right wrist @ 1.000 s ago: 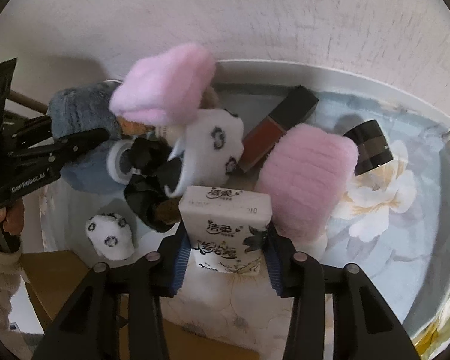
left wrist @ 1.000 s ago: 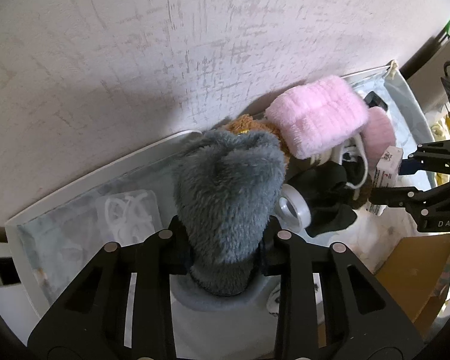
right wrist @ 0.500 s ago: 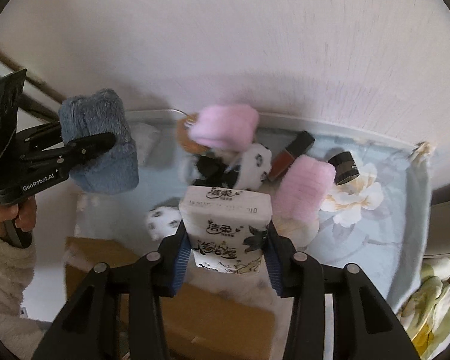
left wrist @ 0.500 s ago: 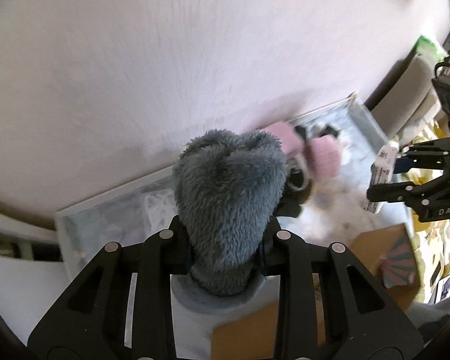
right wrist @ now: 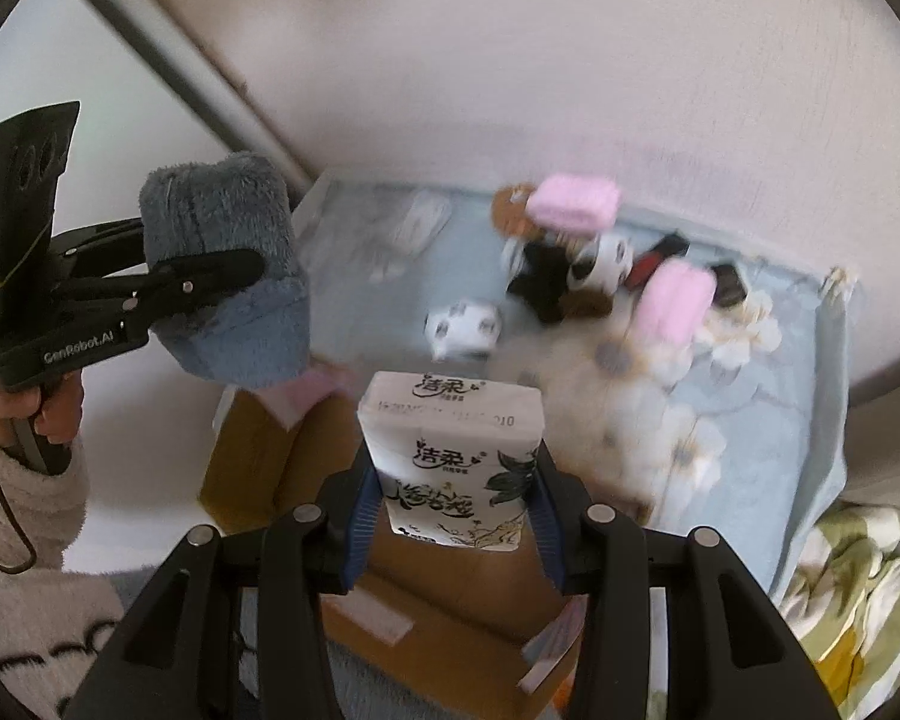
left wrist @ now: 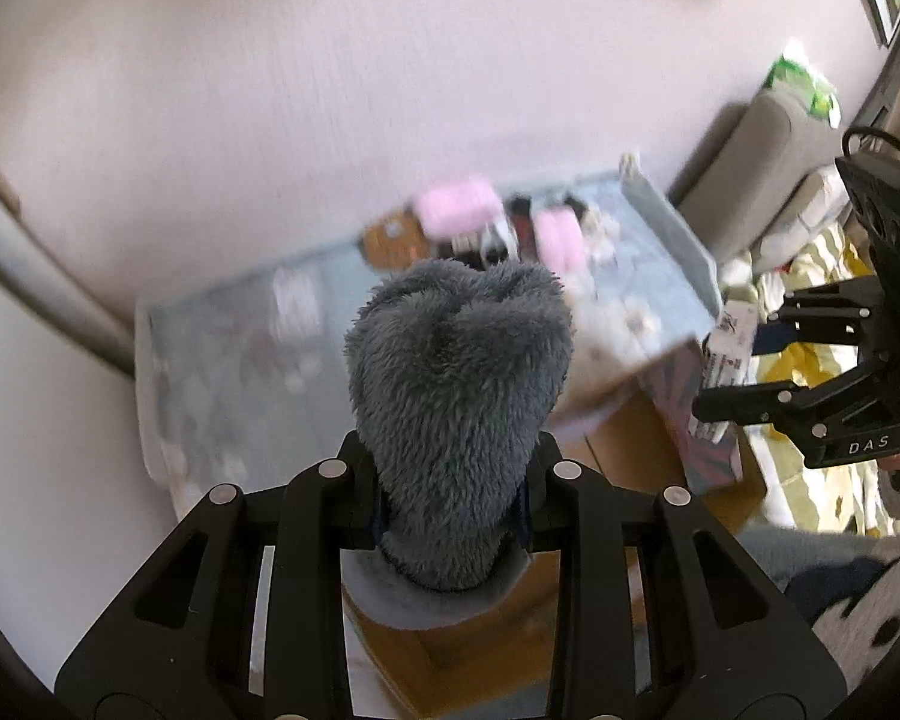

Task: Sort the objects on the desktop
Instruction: 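Carry the grey hat and tissue pack into the cardboard box and release both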

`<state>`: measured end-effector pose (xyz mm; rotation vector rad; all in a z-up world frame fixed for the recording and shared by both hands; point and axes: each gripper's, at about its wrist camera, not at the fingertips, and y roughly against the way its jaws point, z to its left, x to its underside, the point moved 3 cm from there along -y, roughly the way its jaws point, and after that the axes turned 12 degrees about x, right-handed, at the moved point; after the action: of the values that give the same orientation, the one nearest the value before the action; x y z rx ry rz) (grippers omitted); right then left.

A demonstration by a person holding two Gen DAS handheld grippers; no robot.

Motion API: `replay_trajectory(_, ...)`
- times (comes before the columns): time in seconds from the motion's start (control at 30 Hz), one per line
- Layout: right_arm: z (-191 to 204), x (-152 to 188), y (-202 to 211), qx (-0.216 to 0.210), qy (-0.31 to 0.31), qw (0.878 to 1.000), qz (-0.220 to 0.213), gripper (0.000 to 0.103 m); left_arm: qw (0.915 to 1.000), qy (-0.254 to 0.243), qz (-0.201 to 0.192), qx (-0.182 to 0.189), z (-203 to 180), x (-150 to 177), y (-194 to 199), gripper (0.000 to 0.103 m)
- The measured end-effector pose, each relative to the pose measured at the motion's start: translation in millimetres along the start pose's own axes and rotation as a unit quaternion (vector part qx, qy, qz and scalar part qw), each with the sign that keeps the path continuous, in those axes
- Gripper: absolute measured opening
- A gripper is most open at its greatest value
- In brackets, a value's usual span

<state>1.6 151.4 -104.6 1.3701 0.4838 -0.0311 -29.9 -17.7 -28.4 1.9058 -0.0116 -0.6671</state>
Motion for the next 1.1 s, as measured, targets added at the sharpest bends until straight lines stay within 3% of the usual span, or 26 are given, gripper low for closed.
replay_trajectory(0.03, 2.4, 6.3, -3.1, 0.000, 0.003, 1.000, 0.005, 0.041, 1.0000, 0.006, 0.005, -0.002, -9.8, 8.0, -20.1, 0.027)
replay_trajectory(0.23, 13.9, 43.0, -25.8, 0.004, 0.001, 0.999, 0.038, 0.041, 0.9978, 0.050, 0.044, 0.009, -15.4, 59.5, -49.2, 0.027)
replay_trajectory(0.37, 16.5, 58.6, -39.1, 0.006, -0.003, 0.998, 0.057, 0.041, 0.9963, 0.052, 0.063, -0.025, -14.5, 83.9, -73.4, 0.027)
replay_trajectory(0.5, 16.6, 67.2, -50.6, 0.006, -0.005, 0.997, 0.074, 0.041, 0.9946, 0.073, 0.073, -0.014, -14.3, 94.8, -88.8, 0.027)
replay_trajectory(0.63, 16.3, 71.2, -56.5, 0.010, -0.002, 0.996, 0.083, 0.041, 0.9943, 0.068, 0.078, -0.027, -16.5, 98.9, -88.8, 0.027)
replay_trajectory(0.9, 18.2, 75.5, -64.1, 0.009, 0.006, 0.995, 0.098, 0.042, 0.9949, 0.068, 0.073, -0.013, -22.9, 95.9, -90.2, 0.031)
replay_trajectory(0.93, 18.2, 75.7, -65.6, 0.008, 0.005, 0.995, 0.101, 0.044, 0.9946, 0.070, 0.075, -0.013, -23.7, 95.0, -90.0, 0.037)
replay_trajectory(0.97, 18.2, 75.9, -67.3, 0.011, 0.004, 0.994, 0.106, 0.046, 0.9944, 0.071, 0.076, -0.016, -23.6, 94.9, -90.0, 0.052)
replay_trajectory(1.0, 18.2, 76.0, -68.3, 0.015, 0.005, 0.994, 0.108, 0.056, 0.9944, 0.071, 0.075, -0.022, -23.6, 94.2, -88.9, 0.065)
replay_trajectory(1.03, 17.8, 76.0, -68.4, 0.018, 0.005, 0.994, 0.108, 0.071, 0.9948, 0.069, 0.069, -0.031, -24.0, 92.9, -85.8, 0.096)
replay_trajectory(1.07, 16.4, 75.3, -66.9, 0.020, 0.002, 0.994, 0.105, 0.080, 0.9953, 0.067, 0.059, -0.038, -24.1, 91.7, -82.3, 0.103)
replay_trajectory(1.1, 15.2, 74.3, -64.8, 0.021, -0.001, 0.995, 0.099, 0.084, 0.9956, 0.065, 0.051, -0.043, -23.9, 90.3, -79.0, 0.103)
